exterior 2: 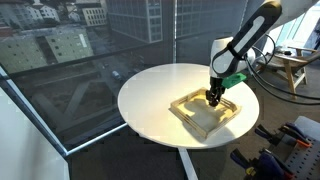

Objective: Put the plum plush toy on the tray

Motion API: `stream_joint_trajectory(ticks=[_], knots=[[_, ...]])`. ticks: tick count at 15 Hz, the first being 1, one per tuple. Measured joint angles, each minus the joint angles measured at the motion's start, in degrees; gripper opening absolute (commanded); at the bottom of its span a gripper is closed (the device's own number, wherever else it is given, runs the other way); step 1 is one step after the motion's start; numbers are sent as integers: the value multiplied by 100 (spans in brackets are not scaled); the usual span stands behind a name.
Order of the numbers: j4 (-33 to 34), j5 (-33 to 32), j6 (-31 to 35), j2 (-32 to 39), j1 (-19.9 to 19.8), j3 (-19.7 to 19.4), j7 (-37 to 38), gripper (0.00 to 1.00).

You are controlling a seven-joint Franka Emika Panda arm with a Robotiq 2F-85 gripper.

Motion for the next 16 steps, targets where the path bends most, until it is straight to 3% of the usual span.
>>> stream_joint_trajectory(ticks=[2,16], knots=[[5,0,0,8,0,-6,16,100],[19,1,0,5,-37,-24,48,100]])
